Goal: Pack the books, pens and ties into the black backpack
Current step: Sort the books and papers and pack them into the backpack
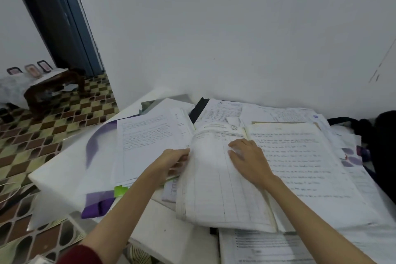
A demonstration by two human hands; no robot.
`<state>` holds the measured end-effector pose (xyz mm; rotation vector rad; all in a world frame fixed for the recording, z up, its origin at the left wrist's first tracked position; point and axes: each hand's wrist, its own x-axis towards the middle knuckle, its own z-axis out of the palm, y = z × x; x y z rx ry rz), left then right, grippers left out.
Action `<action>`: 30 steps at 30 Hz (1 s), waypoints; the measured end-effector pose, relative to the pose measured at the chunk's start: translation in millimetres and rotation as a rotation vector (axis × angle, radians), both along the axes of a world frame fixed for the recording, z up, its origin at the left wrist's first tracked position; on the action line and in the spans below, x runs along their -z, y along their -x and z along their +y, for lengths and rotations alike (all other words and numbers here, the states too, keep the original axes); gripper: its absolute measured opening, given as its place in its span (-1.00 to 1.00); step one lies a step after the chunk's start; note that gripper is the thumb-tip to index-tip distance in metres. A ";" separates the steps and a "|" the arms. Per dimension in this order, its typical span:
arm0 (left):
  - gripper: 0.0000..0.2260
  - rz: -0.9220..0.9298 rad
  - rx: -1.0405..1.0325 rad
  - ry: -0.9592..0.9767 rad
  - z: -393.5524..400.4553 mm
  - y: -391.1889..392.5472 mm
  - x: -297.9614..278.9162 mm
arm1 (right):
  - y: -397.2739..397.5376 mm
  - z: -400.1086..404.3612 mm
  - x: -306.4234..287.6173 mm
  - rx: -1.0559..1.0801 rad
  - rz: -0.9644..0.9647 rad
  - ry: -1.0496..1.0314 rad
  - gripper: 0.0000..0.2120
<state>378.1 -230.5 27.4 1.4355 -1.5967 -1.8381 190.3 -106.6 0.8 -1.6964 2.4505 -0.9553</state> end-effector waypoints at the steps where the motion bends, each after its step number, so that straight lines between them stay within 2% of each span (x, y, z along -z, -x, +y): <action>1: -0.86 0.096 -0.007 -0.020 0.9 0.3 -6.2 | -0.9 -0.1 -3.3 0.013 -0.088 0.039 -0.74; 3: -0.90 0.320 -0.020 -0.039 2.5 3.8 -21.3 | -1.4 1.8 -13.6 0.043 -0.305 0.110 -0.81; 5: -0.86 0.455 -0.001 -0.050 6.8 12.3 -39.4 | 1.9 6.9 -27.5 0.053 -0.475 0.127 -0.81; 7: -0.74 0.485 0.069 -0.042 13.8 27.9 -54.2 | 11.6 13.9 -40.6 0.048 -0.554 0.123 -0.70; 10: -0.50 0.461 0.259 -0.009 33.0 60.1 -71.4 | 31.4 28.9 -62.8 0.073 -0.710 0.146 -0.65; 14: -0.36 0.536 0.504 -0.087 61.7 108.8 -77.0 | 60.1 61.3 -90.1 0.058 -0.856 0.163 -0.51; 15: -0.37 0.498 0.571 -0.051 67.8 119.5 -75.0 | 68.7 69.9 -93.1 0.066 -0.897 0.187 -0.48; 18: -0.57 0.234 0.731 0.274 89.5 151.1 -60.6 | 102.1 98.7 -99.6 0.226 -0.943 0.240 -0.28; 19: -0.63 0.168 0.759 0.367 92.2 156.2 -52.5 | 111.0 104.7 -98.3 0.259 -0.950 0.249 -0.34; 21: -0.69 0.098 0.839 0.459 99.7 167.4 -37.6 | 130.3 122.6 -92.2 0.264 -1.032 0.222 -0.33; 22: -0.70 0.061 0.873 0.508 98.9 167.7 -30.2 | 130.6 127.7 -90.1 0.263 -1.081 0.220 -0.41; 23: -0.70 0.016 0.909 0.586 100.8 172.9 -23.6 | 137.8 137.3 -84.1 0.279 -1.089 0.204 -0.59; 24: -0.71 -0.040 0.916 0.683 100.0 175.7 -17.3 | 144.9 144.9 -73.6 0.323 -1.053 0.165 -0.67; 25: -0.70 -0.101 0.891 0.792 98.9 176.9 -11.4 | 152.4 150.9 -62.1 0.364 -0.947 0.078 -0.65; 27: -0.62 -0.243 0.744 0.961 95.7 177.2 1.3 | 162.5 158.5 -43.6 0.466 -0.613 -0.131 -0.76; 28: -0.54 -0.293 0.638 0.988 92.6 174.5 7.8 | 163.1 158.9 -36.0 0.497 -0.470 -0.227 -0.77; 30: -0.38 -0.254 0.434 0.886 91.6 168.2 16.6 | 158.4 158.7 -25.3 0.525 -0.376 -0.298 -0.73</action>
